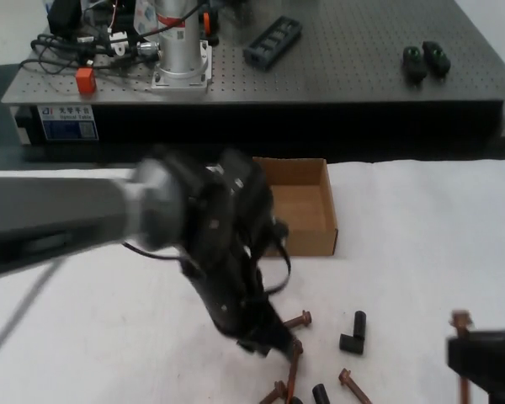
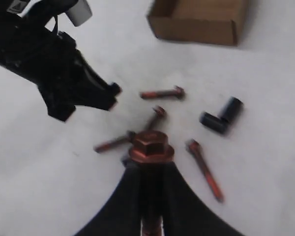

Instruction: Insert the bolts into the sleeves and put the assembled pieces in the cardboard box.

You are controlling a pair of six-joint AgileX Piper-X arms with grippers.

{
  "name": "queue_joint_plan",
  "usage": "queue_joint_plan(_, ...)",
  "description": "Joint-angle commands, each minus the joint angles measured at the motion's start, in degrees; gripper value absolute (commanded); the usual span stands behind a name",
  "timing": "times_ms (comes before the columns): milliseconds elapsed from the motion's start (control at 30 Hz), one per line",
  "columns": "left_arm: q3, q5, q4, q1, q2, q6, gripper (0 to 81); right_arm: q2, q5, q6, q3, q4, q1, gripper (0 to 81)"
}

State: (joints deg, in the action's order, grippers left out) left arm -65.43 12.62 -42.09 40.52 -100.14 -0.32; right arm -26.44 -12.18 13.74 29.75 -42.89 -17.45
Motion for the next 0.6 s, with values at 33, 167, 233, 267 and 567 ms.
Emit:
queue_joint_plan(33,13.9,15.1,19.0,1.4,20.0,-5.9,0.6,-1.7,-7.3,8.9,-2.9,20.2,0.3,2.0)
queue_joint_plan(167,23.5,27.1,34.4,3.8,30.9,-9.7,0.6,-7.1,-11.5,19.4,-4.9,40.2,-0.1,2.0)
queue_joint_plan(233,26.1,28.0,38.3,5.3,34.8,-11.0,0.6,-10.9,-13.6,22.8,-4.9,47.8,-0.5,2.0)
queue_joint_plan(267,26.5,28.0,38.6,5.8,35.9,-11.4,0.6,-12.8,-14.4,24.4,-4.9,50.7,-0.7,2.0)
queue_joint_plan(567,26.9,25.5,38.3,6.0,38.5,-14.6,0.6,-18.8,-18.4,29.2,-4.9,58.7,-3.0,2.0)
